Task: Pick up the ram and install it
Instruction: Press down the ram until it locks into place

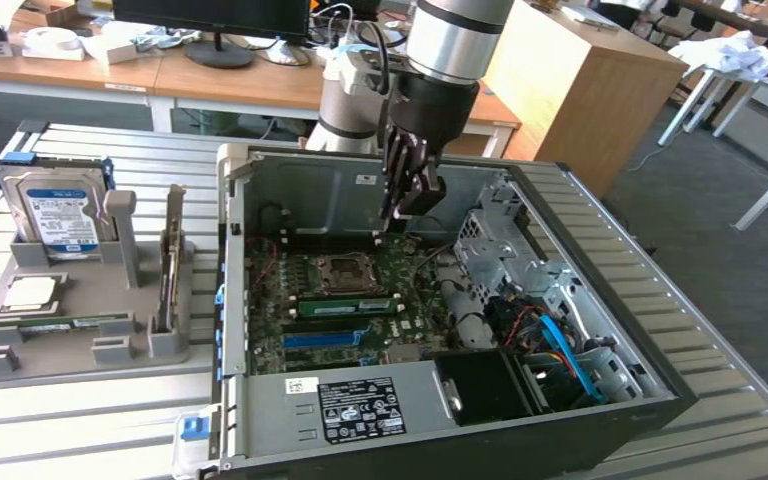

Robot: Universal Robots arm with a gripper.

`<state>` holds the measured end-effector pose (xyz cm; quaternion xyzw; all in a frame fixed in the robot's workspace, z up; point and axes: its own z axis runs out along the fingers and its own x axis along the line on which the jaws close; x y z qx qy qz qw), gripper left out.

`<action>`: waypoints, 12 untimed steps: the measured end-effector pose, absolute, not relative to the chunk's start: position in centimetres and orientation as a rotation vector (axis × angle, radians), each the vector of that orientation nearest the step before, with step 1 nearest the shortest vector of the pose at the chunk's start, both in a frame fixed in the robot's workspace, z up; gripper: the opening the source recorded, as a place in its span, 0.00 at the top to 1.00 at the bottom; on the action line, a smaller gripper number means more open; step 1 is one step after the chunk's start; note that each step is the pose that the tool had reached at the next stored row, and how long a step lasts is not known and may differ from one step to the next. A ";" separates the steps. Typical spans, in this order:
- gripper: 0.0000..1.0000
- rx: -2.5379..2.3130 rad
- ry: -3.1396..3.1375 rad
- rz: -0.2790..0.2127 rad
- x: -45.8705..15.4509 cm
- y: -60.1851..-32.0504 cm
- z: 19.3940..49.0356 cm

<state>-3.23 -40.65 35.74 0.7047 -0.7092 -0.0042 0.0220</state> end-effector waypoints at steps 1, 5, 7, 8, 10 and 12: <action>0.69 2.183 -2.197 -0.013 -3.2 -40.7 35.7; 0.71 2.183 -2.197 -0.013 -3.2 -40.7 35.7; 0.84 2.183 -2.197 -0.013 -3.2 -40.7 35.7; 0.84 2.183 -2.197 -0.013 -3.2 -40.7 35.7; 0.90 2.183 -2.197 -0.013 -3.2 -40.7 35.7; 0.90 2.183 -2.197 -0.013 -3.2 -40.7 35.7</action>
